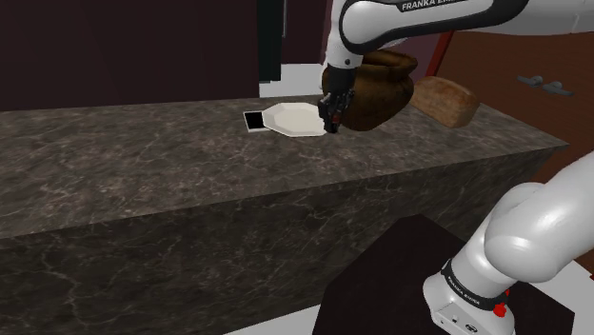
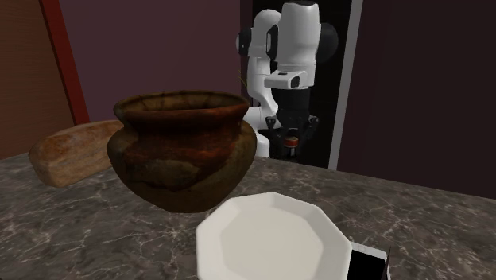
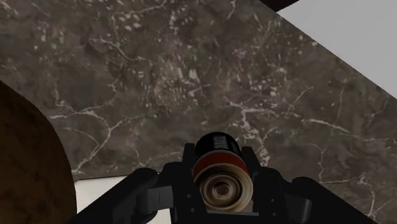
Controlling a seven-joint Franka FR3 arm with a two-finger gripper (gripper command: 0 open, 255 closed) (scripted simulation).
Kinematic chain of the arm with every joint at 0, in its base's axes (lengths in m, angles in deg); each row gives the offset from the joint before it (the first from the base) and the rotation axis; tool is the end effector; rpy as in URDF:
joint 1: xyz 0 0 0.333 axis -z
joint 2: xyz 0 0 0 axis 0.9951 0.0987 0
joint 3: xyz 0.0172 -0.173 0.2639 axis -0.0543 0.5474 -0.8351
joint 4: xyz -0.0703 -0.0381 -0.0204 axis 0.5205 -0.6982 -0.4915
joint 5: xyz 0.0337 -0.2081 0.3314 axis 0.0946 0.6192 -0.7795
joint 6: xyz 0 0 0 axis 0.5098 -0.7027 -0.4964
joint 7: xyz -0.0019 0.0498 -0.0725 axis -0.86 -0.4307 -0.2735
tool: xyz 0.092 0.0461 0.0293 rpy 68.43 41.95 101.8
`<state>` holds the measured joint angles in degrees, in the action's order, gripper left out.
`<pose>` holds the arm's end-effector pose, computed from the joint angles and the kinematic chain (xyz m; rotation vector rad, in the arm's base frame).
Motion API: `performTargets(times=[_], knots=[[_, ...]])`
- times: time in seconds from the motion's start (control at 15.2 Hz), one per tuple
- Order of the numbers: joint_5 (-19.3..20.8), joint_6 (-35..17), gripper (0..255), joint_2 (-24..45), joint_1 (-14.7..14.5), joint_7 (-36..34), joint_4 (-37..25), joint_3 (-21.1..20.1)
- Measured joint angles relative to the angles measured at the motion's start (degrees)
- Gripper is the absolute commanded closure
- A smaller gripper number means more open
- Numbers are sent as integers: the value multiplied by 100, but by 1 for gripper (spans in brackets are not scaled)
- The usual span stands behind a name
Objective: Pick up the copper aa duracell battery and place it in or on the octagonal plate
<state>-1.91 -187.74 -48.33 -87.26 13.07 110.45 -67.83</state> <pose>0.4738 0.0663 0.5291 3.1381 0.1406 -0.0012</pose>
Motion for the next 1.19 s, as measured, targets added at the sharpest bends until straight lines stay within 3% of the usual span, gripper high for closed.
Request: performTargets(times=[0.46,0.92,1.06,1.19], knots=[[110,172,255,1520,144,290,-1728,143],[162,626,255,3138,276,522,-3816,230],[167,895,255,3786,355,641,-4721,277],[179,944,255,4029,388,668,-4981,301]])
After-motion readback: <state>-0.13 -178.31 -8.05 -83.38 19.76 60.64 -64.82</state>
